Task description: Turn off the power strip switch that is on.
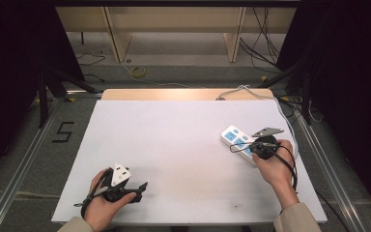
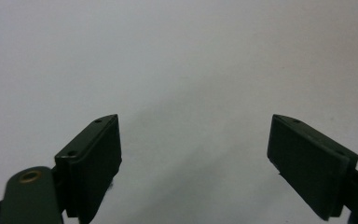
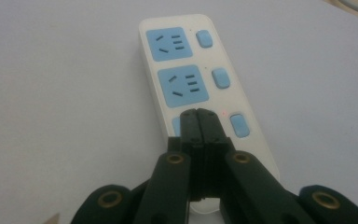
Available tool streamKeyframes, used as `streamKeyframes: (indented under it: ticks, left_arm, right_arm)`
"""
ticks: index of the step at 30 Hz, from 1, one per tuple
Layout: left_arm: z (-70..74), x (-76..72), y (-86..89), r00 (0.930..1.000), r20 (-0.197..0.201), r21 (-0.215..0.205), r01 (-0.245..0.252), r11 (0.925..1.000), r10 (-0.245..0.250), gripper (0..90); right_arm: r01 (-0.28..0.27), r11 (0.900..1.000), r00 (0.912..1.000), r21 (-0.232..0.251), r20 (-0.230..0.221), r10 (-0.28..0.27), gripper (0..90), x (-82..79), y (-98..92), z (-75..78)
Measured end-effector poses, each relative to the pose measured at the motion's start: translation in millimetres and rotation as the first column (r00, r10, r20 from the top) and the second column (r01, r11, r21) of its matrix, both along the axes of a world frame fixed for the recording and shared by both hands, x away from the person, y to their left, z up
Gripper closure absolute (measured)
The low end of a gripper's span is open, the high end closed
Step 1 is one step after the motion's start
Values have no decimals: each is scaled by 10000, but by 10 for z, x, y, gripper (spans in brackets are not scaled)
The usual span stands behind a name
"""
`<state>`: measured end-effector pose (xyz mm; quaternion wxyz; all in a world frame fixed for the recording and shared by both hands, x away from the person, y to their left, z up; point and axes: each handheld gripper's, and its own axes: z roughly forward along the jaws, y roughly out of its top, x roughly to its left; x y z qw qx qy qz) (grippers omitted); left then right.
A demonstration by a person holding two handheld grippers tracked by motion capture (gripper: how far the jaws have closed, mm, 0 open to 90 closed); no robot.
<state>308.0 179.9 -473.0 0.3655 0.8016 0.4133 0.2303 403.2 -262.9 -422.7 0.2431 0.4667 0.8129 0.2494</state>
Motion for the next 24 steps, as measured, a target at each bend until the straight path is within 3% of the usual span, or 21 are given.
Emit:
streamKeyframes:
  ticks: [24]
  left_arm:
    - [0,1,-1,10000,7,0,22,10000,-22,172]
  right_arm:
    - [153,9996,9998,-241,-139,-156,900,137,-65,59]
